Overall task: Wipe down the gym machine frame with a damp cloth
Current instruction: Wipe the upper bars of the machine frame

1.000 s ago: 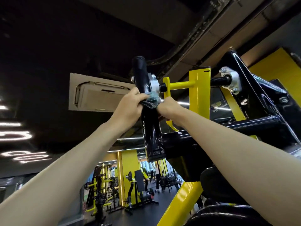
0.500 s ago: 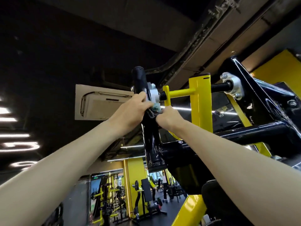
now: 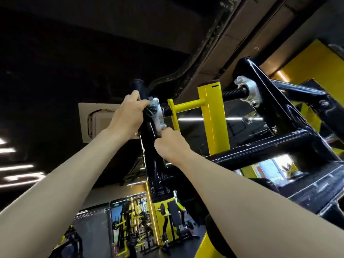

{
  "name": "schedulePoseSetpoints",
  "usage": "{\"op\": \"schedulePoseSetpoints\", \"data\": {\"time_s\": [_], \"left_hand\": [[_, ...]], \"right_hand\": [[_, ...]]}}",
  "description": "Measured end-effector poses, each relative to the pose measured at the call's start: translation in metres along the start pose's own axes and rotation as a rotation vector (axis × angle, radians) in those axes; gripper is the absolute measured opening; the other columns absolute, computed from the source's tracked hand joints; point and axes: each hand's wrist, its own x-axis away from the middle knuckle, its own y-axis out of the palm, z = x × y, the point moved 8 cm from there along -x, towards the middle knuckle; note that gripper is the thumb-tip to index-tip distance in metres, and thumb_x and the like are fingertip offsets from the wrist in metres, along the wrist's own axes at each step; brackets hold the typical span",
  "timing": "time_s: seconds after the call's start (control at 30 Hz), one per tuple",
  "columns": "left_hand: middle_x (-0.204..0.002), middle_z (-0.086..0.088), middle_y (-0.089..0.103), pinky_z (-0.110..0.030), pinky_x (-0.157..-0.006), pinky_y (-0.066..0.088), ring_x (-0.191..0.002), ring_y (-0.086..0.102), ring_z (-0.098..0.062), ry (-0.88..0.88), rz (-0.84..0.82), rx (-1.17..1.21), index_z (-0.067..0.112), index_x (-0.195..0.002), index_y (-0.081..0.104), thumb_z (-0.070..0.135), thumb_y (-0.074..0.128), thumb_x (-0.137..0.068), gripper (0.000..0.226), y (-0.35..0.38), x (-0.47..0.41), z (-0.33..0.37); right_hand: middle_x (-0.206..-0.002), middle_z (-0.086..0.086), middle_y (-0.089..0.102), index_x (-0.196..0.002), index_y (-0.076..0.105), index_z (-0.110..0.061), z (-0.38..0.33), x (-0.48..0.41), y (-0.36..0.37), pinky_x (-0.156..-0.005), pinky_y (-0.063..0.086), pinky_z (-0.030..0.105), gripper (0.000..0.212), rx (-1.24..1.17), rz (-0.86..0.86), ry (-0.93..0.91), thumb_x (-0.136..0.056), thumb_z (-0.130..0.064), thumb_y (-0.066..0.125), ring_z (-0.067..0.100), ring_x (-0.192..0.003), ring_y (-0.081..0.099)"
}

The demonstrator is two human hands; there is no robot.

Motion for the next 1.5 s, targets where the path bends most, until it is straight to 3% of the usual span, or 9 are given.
{"op": "schedulePoseSetpoints", "data": {"time_s": [0.2,0.3,0.4,0.53,0.7,0.9,1.07,1.2,1.5], "left_hand": [[-0.086,-0.010,0.045,-0.037,-0.063,0.046,-0.074,0.048,-0.023,0.111,-0.088,0.180,0.002,-0.111,0.069,-0.001,0.043,-0.086,0.036,-0.006,0.056,0.024],[-0.088,-0.008,0.043,-0.039,-0.065,0.048,-0.078,0.046,-0.021,0.061,-0.068,0.098,0.007,-0.118,0.067,0.001,0.044,-0.091,0.036,-0.002,0.029,0.012],[-0.092,-0.006,0.039,-0.041,-0.071,0.049,-0.082,0.046,-0.021,-0.114,-0.038,0.095,0.012,-0.125,0.063,0.000,0.044,-0.095,0.037,0.000,-0.015,-0.015],[-0.095,-0.005,0.041,-0.033,-0.082,0.046,-0.089,0.048,-0.022,-0.299,0.014,0.161,0.009,-0.126,0.061,-0.005,0.040,-0.094,0.042,-0.002,-0.029,-0.027],[-0.093,-0.007,0.044,-0.026,-0.073,0.047,-0.084,0.047,-0.016,-0.174,-0.056,0.212,0.006,-0.124,0.062,-0.010,0.043,-0.091,0.042,-0.007,0.022,-0.006],[-0.094,-0.006,0.041,-0.037,-0.077,0.045,-0.089,0.049,-0.024,-0.170,-0.029,0.112,0.004,-0.126,0.061,-0.002,0.045,-0.094,0.036,-0.001,-0.024,-0.021],[-0.102,-0.007,0.043,-0.028,-0.080,0.039,-0.095,0.050,-0.023,-0.345,0.019,0.170,0.009,-0.130,0.059,0.001,0.041,-0.098,0.038,0.003,-0.064,-0.054],[-0.108,-0.005,0.042,-0.029,-0.092,0.041,-0.110,0.049,-0.027,-0.399,0.014,0.251,0.013,-0.130,0.059,-0.001,0.042,-0.097,0.040,0.005,-0.065,-0.056],[-0.092,0.001,0.040,-0.033,-0.083,0.047,-0.088,0.048,-0.016,-0.237,-0.117,0.245,0.012,-0.126,0.062,-0.003,0.046,-0.093,0.039,0.003,-0.026,-0.033]], "right_hand": [[-0.117,0.014,0.057,-0.116,0.056,-0.005,-0.012,0.008,0.004,-0.086,0.046,0.039,0.044,0.144,-0.027,-0.075,-0.097,-0.044,0.046,0.034,-0.106,0.056],[-0.095,0.007,0.056,-0.091,0.053,-0.009,-0.013,0.010,0.005,-0.080,0.048,0.039,0.042,0.130,-0.028,-0.098,-0.093,-0.050,0.052,0.029,-0.092,0.058],[-0.082,0.001,0.044,-0.082,0.043,-0.012,-0.015,0.014,0.003,-0.078,0.043,0.037,0.040,0.208,-0.016,-0.134,-0.097,-0.048,0.046,0.024,-0.082,0.050],[-0.084,0.003,0.046,-0.089,0.045,-0.011,-0.020,0.017,0.005,-0.085,0.042,0.039,0.036,0.256,0.001,-0.177,-0.101,-0.044,0.037,0.030,-0.094,0.059],[-0.111,0.014,0.059,-0.107,0.057,-0.005,-0.018,0.013,0.004,-0.080,0.043,0.036,0.045,0.163,0.029,-0.107,-0.102,-0.043,0.034,0.032,-0.101,0.059],[-0.098,0.011,0.058,-0.089,0.048,-0.010,-0.018,0.010,0.005,-0.080,0.046,0.037,0.036,0.150,0.036,-0.109,-0.101,-0.041,0.034,0.032,-0.096,0.061],[-0.102,0.011,0.061,-0.103,0.057,-0.006,-0.020,0.008,0.005,-0.079,0.045,0.036,0.044,0.203,0.074,-0.137,-0.102,-0.043,0.032,0.030,-0.094,0.061],[-0.100,0.011,0.059,-0.092,0.052,-0.009,-0.013,0.002,0.004,-0.077,0.044,0.035,0.038,0.111,0.044,-0.085,-0.100,-0.042,0.035,0.026,-0.084,0.053],[-0.100,0.008,0.058,-0.091,0.051,-0.012,-0.003,0.003,0.009,-0.078,0.042,0.035,0.031,-0.029,-0.009,-0.014,-0.098,-0.038,0.037,0.027,-0.090,0.054]]}}
